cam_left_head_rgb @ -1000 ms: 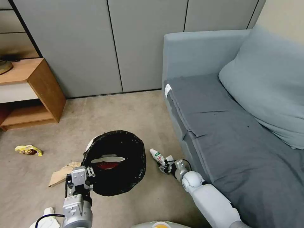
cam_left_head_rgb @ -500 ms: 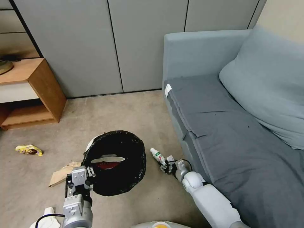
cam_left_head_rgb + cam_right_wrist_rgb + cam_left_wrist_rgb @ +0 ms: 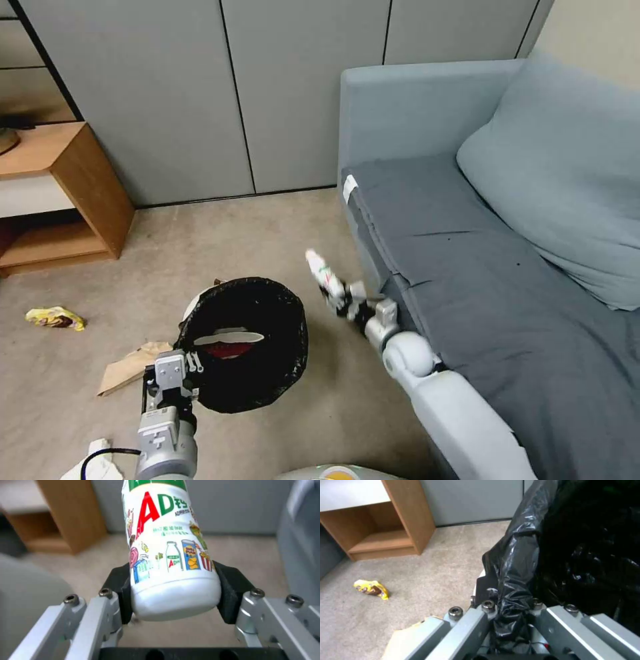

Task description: Pick up the trash bin, then pick up the garbage from the floor and place it into the trash bin.

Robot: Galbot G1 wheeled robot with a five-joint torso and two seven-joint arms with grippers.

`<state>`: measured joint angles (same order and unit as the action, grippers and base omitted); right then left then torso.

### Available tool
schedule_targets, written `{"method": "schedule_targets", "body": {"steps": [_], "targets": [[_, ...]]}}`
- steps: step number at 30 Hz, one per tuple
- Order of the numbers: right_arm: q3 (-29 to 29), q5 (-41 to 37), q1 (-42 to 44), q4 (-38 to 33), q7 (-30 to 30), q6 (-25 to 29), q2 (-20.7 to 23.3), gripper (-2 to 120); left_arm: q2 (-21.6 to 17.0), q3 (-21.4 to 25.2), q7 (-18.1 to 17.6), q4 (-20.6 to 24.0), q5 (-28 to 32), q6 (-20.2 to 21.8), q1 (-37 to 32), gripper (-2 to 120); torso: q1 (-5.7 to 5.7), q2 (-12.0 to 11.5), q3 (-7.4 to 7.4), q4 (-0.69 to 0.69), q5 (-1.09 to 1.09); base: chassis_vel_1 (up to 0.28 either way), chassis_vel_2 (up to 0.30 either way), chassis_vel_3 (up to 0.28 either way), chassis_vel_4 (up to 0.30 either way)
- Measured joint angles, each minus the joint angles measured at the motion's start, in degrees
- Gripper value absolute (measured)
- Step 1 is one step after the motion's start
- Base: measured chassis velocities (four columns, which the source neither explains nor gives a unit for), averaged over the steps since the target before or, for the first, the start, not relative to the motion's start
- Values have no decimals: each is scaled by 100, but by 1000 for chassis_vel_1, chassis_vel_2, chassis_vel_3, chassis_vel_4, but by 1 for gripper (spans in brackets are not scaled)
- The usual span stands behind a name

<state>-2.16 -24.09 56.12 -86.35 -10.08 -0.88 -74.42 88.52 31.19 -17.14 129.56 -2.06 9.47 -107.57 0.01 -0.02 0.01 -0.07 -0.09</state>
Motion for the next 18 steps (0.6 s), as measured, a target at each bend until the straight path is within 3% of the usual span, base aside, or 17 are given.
{"method": "schedule_targets", "body": {"steps": [2,3,6,13,18], "targets": [[-38,-299,222,-1317,-53,163,88,45,-16,-7,1,-34,2,4,-3,0,0,0,-1,5,3,0,0,0,0],[-38,-299,222,-1317,-53,163,88,45,-16,-7,1,-34,2,4,-3,0,0,0,-1,5,3,0,0,0,0],[-22,-434,396,-2215,-269,344,185,45,-29,-9,2,-36,2,4,-13,0,0,1,-1,5,6,0,0,0,0],[438,-496,756,-3009,-630,589,483,45,-25,-44,5,-37,-21,8,-9,0,-1,1,-2,5,8,0,0,0,0],[1042,-181,1047,-2763,-687,801,667,45,-18,-67,6,-35,-43,10,-5,0,-1,1,-2,7,9,0,0,0,0]]}}
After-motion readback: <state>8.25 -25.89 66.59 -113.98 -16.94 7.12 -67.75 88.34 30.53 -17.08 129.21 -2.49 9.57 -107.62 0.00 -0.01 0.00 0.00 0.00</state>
